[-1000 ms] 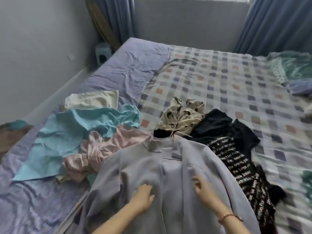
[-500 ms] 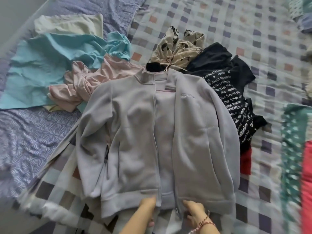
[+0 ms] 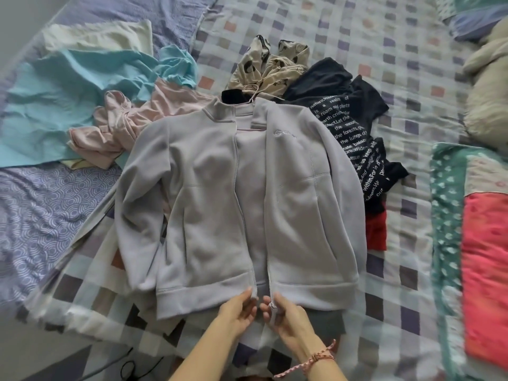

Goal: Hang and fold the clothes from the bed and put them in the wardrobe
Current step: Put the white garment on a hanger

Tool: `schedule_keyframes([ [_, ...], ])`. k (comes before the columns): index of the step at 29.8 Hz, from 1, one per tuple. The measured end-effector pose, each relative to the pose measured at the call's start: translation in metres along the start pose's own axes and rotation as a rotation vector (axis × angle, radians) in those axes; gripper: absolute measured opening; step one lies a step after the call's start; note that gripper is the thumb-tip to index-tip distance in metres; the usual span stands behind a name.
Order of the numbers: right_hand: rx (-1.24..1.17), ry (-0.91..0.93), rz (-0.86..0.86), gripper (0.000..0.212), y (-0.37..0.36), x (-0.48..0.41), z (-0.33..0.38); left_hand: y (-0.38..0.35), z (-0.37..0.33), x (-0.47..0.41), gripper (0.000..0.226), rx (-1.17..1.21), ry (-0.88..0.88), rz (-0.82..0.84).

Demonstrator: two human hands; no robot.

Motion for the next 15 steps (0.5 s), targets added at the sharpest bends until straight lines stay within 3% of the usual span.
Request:
schedule_keyframes([
  [5,0.034,0.093,0.120,0.021,-0.012,0.024,0.009,-0.013,0.002,0.028,0.021,-0.172,-0.030,0.047],
  [15,-0.068,0.180,0.237,0.021,-0.026,0.030,0.034,-0.030,-0.007,0.045,0.014,-0.147,-0.085,0.120],
])
Point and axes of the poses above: each hand's wrist, its own x-axis away from the middle knuckle, its own y-axis out of the back of the hand, z = x × y, the point moved 7 cm from there along -x, towards the middle knuckle, and after that the axes turned 11 degrees about y, right-handed, at the moved point
